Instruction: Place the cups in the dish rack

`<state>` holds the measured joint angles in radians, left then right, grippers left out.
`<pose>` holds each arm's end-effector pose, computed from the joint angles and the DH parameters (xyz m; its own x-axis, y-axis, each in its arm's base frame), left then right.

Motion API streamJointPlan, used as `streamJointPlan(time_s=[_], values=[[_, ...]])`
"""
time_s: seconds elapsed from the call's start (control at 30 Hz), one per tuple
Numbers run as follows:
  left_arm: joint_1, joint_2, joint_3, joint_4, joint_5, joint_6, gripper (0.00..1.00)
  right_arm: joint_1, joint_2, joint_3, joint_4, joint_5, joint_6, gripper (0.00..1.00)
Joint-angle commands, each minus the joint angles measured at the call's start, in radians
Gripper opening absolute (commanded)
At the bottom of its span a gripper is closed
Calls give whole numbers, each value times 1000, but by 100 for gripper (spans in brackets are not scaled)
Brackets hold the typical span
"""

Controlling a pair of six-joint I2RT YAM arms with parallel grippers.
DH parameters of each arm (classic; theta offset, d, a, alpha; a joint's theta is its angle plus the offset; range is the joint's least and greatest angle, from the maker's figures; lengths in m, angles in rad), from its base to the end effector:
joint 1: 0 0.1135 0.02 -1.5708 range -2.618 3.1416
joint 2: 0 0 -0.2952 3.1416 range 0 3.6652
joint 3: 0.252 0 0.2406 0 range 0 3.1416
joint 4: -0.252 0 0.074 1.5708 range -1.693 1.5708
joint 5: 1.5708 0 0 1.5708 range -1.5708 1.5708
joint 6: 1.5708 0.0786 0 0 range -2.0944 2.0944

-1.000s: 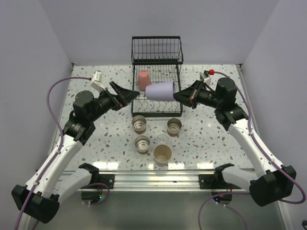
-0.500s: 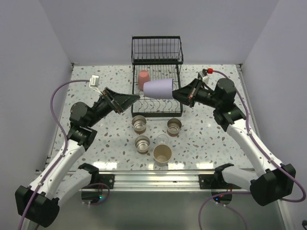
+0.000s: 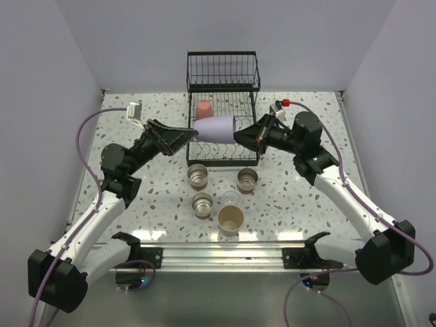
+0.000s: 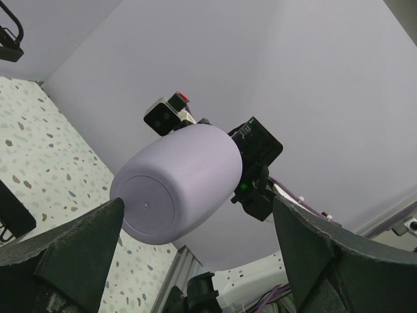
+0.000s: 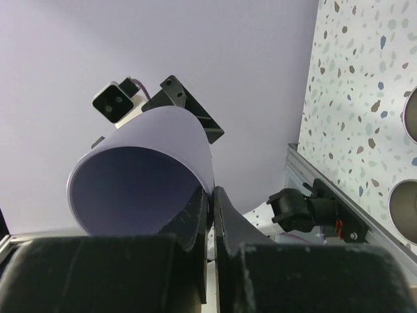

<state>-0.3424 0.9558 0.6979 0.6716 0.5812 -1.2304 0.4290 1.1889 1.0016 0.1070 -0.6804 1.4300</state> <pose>0.1910 -0.1139 0.4093 -0.5845 -0.6281 -0.5137 0.6087 0.0793 -0.7894 0.2384 0.1634 0.3922 -0.8950 0.4370 -0.0899 -0.0532 0.0956 0.9940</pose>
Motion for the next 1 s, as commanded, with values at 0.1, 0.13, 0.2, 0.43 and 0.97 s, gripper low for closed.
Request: streamJointPlan(time_s=[0.1, 0.13, 0.2, 0.43, 0.97], values=[[-12, 3, 57, -93, 31, 74, 98, 34, -3, 31, 85, -18, 10, 0], [-12, 1, 60, -145, 25, 86, 98, 33, -3, 31, 88, -19, 12, 0], [-12, -12, 61, -177, -3, 115, 98, 34, -12, 31, 83, -18, 9, 0], [-9, -72, 100, -346, -115, 206, 97, 33, -57, 39, 22, 1, -43, 0], [-15, 8, 75, -27, 52, 42, 97, 37, 6, -15, 281, -13, 149, 0]])
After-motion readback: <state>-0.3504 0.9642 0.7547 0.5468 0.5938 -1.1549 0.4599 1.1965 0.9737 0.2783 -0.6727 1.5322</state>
